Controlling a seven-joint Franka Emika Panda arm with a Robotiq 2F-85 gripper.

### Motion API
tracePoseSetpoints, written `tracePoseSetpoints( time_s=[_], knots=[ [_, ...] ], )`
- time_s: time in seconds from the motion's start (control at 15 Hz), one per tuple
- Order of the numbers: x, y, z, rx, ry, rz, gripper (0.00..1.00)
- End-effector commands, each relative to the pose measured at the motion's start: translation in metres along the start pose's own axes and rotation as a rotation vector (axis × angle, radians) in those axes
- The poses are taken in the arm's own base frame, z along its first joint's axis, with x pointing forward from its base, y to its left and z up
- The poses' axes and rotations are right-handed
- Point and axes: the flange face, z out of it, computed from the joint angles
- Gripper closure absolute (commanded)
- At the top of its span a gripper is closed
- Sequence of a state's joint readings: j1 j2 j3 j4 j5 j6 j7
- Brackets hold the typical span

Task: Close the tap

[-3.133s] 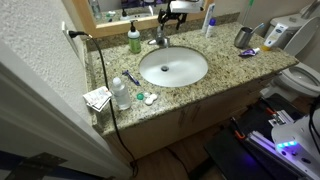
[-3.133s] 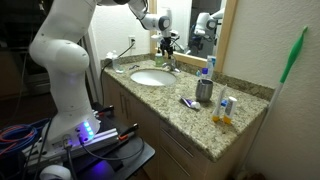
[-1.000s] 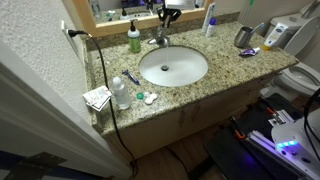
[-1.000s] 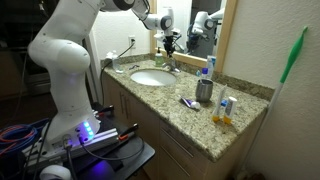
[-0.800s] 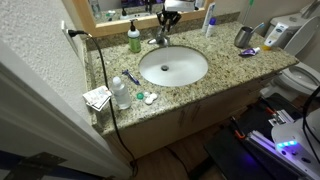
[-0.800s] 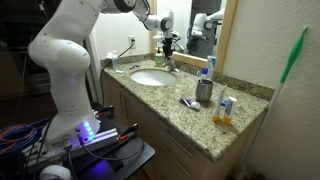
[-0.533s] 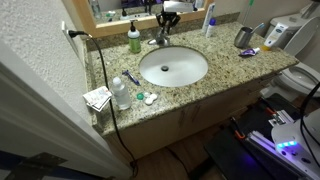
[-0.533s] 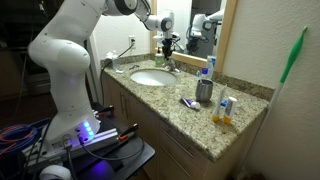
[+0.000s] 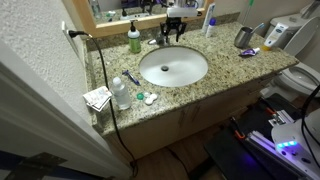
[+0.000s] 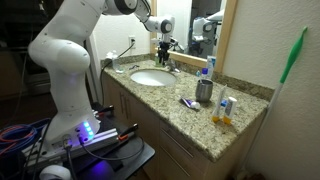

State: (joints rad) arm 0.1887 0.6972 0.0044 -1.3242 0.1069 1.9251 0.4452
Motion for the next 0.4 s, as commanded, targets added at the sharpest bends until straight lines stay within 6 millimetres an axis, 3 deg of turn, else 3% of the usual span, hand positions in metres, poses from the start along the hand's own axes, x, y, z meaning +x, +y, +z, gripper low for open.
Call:
tracePoseSetpoints(
  time_s=[0.0,0.13,0.2,0.33],
  knots=[
    [-0.036,0.013,-0.042,0.006,-0.014,-0.01,0.05],
    [-0.055,0.016,-0.066,0.021,0.005,-0.03,0.0],
    [-0.025,0.005,-0.048,0.011,0.018,-0.009,0.08],
    [-0.042,0.007,-0.07,0.018,0.03,-0.016,0.0]
  ],
)
